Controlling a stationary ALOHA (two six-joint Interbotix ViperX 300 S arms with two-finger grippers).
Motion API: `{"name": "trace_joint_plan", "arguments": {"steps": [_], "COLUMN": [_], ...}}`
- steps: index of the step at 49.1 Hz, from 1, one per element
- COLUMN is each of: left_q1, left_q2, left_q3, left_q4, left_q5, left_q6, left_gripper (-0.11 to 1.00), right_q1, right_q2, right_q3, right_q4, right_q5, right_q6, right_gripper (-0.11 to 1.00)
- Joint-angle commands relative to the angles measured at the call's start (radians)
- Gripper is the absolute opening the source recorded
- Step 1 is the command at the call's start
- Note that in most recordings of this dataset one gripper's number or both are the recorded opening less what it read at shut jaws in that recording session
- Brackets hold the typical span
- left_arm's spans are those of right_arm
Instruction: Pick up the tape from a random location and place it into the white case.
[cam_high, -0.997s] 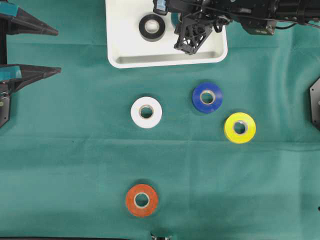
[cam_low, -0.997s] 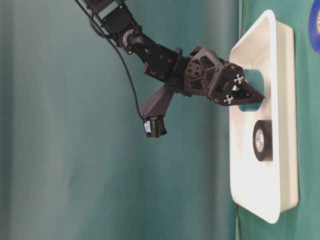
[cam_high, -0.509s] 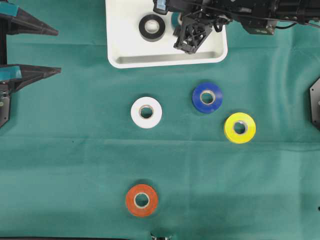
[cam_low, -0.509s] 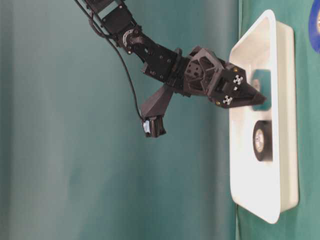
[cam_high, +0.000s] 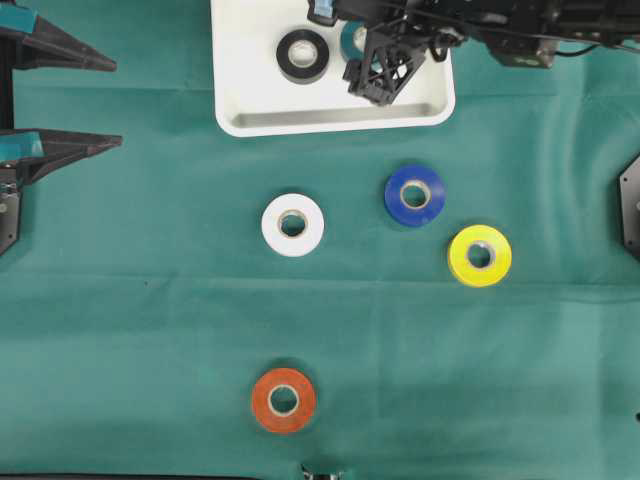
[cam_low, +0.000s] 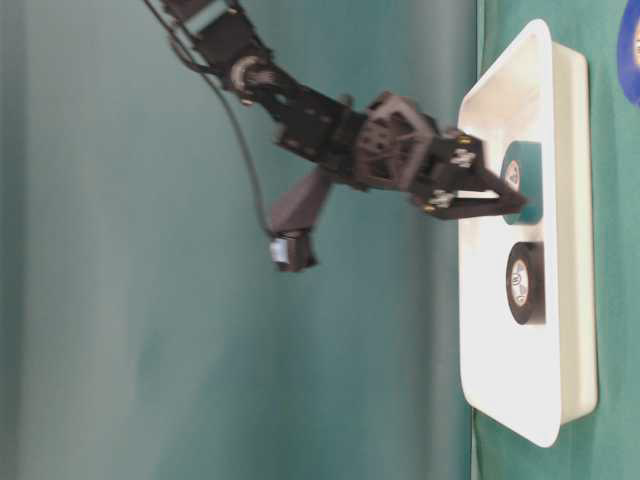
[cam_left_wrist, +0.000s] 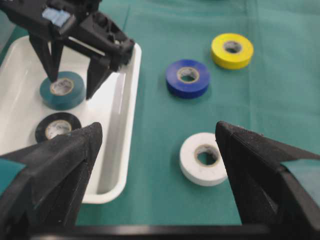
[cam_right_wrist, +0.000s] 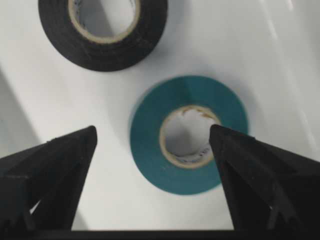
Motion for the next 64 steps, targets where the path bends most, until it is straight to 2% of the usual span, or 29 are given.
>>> {"name": "trace_joint_plan", "arguments": {"steps": [1,26,47,55,64], "left_q1": [0.003,0.003,0.003,0.003,0.003], "left_q2": [0.006,0.006,0.006,0.006,0.006], "left_q3": [-0.014,-0.015,-0.014,-0.015,-0.015], "left_q4": [-0.002,-0.002,-0.002,-0.002,-0.002], "left_q5": [-0.009,-0.009,-0.008,-0.008,-0.008], "left_q6": [0.003,0.003,0.003,0.003,0.005], "left_gripper": [1.0,1.0,1.0,1.0,1.0], "right_q1": [-0.002,-0.002,0.005,0.035,0.104], "right_q2": [-0.089,-0.327,-0.347,-0.347,-0.347], "right_q3": [-0.037,-0.114,-0.114,-0.112,-0.112], "right_q4": [-0.002,-0.029,-0.029,-0.026,-0.023], "right_q5": [0.028,0.255,0.222,0.222,0.222], "right_q6": [0.002,-0.003,0.0,0.003,0.005], "right_gripper": [0.88,0.88,0.88,0.88,0.88]}}
